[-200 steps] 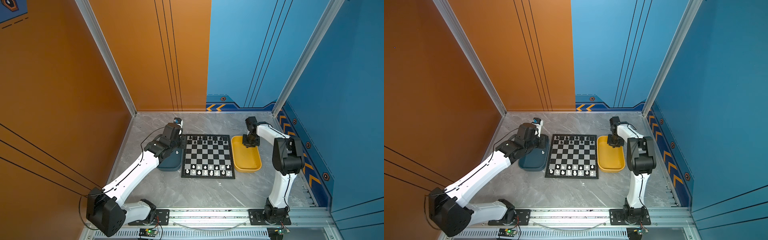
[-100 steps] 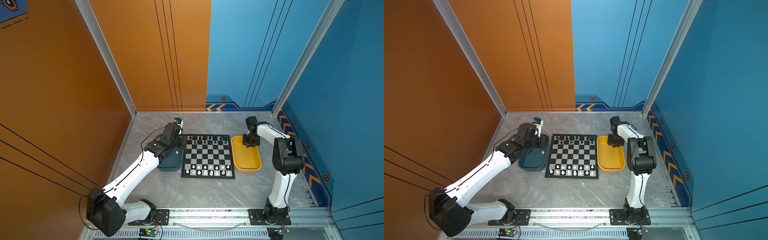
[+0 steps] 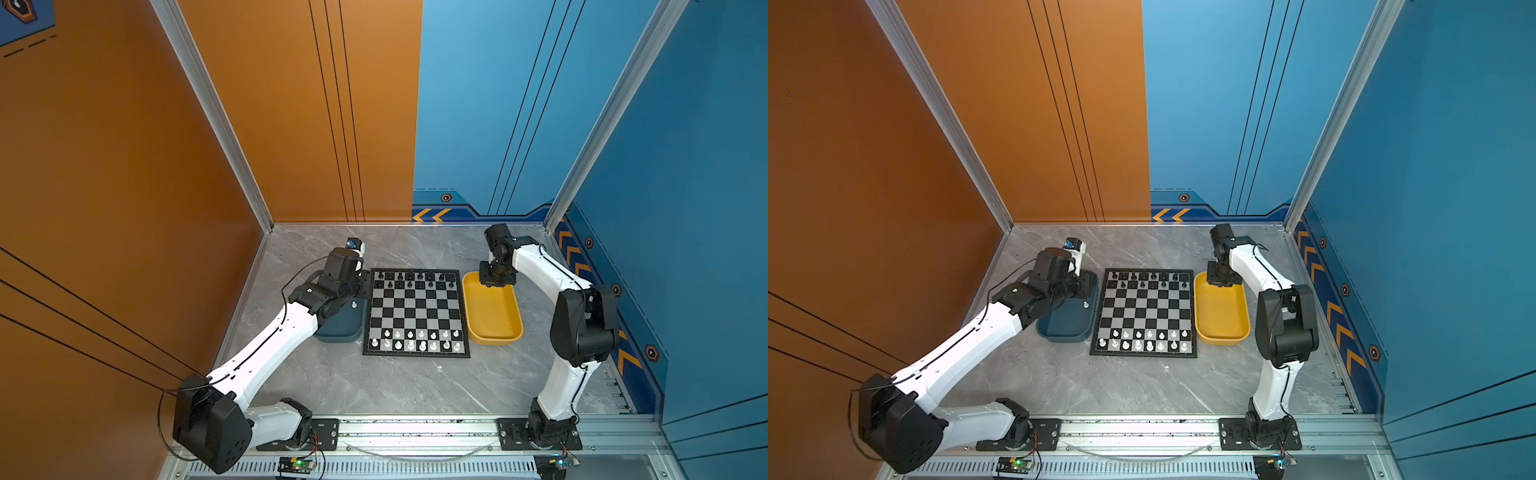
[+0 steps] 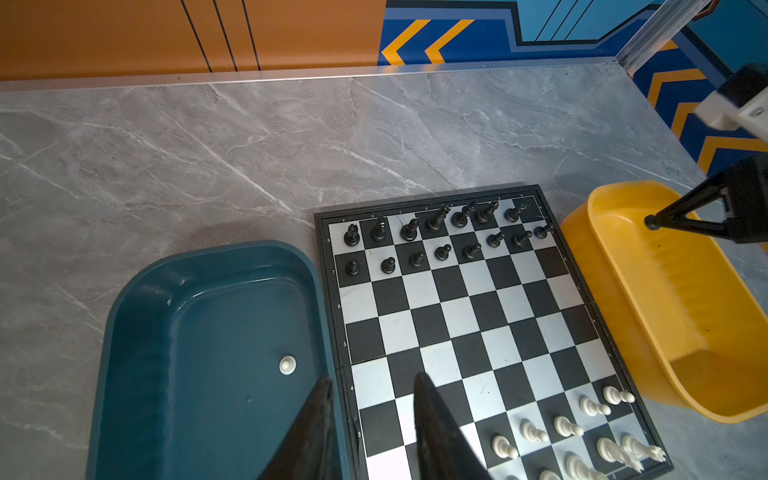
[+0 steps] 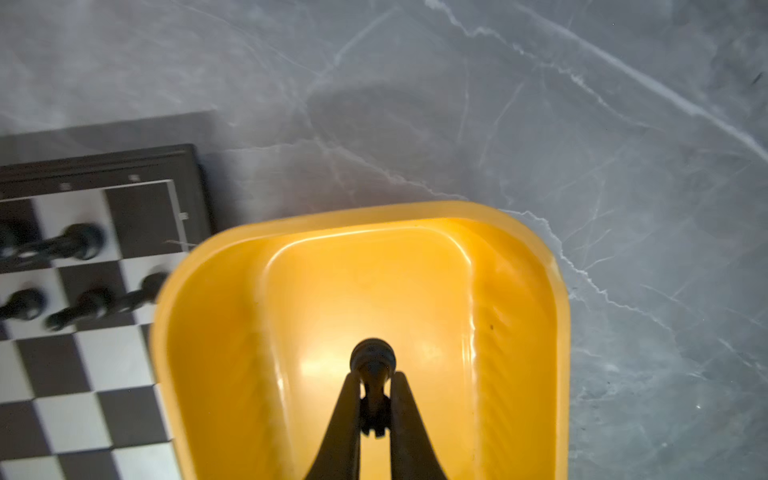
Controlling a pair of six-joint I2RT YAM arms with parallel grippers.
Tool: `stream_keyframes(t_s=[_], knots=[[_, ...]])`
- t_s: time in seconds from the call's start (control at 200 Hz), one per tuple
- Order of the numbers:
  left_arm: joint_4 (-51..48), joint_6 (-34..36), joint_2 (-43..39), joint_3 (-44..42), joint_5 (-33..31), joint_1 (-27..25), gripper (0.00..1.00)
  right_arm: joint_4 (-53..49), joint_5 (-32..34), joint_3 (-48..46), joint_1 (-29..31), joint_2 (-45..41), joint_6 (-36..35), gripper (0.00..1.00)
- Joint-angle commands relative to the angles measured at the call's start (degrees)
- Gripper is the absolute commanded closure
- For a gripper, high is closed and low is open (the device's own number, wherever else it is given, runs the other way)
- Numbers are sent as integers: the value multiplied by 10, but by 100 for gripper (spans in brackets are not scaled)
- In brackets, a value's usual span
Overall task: Set up the chess pieces on the board
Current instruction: 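Lift the black pawn and carry it to the end of the black second row, then lower the black pawn onto the end square and open the right gripper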
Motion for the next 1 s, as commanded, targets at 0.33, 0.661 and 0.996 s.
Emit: stream_keyframes(t_s=[0.33,0.661,0.996], knots=[[37,-8,-15,-47,43,29,65,-102,8,221,93,109,-18,100],[37,-9,-11,-45,49,43,65,-131,7,318,98,220,-19,100],[34,-9,-4,-38,53,45,65,-132,-1,324,93,260,-20,100]])
